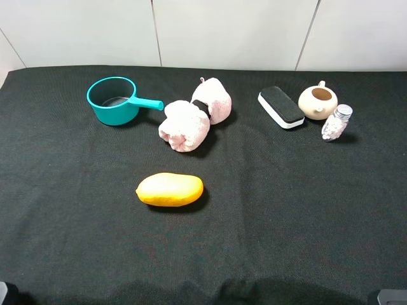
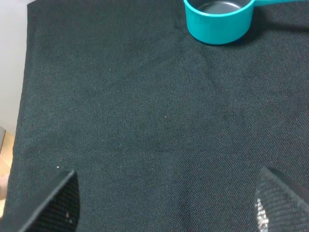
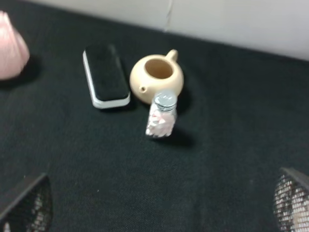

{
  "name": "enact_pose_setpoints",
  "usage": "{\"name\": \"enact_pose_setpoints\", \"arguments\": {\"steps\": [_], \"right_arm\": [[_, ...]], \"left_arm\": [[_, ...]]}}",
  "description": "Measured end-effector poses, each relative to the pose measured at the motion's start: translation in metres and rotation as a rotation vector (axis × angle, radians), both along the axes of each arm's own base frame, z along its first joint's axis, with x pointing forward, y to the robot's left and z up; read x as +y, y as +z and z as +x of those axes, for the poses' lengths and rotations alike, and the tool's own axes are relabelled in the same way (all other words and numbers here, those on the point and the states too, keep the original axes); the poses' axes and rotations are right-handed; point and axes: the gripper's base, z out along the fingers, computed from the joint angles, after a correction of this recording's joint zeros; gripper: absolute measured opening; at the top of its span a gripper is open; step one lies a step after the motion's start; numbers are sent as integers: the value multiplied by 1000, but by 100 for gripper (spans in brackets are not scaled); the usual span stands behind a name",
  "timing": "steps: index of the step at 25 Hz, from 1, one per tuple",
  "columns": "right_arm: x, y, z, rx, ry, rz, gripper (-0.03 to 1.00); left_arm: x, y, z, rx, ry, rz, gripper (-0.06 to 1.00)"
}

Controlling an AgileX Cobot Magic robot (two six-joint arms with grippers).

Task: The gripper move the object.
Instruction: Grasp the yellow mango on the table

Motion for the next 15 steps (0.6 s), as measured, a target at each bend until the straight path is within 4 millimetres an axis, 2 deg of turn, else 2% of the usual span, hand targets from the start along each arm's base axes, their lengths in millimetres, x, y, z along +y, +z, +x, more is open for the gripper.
{"name": "enact_pose_setpoints", "arguments": {"steps": [9, 15], "right_arm": [[9, 26, 96, 198, 54, -73, 69], [13, 29, 143, 276, 66, -88, 69]], "left_arm": [[0, 0, 0, -1, 0, 0, 79], [0, 0, 0, -1, 0, 0, 79]]}}
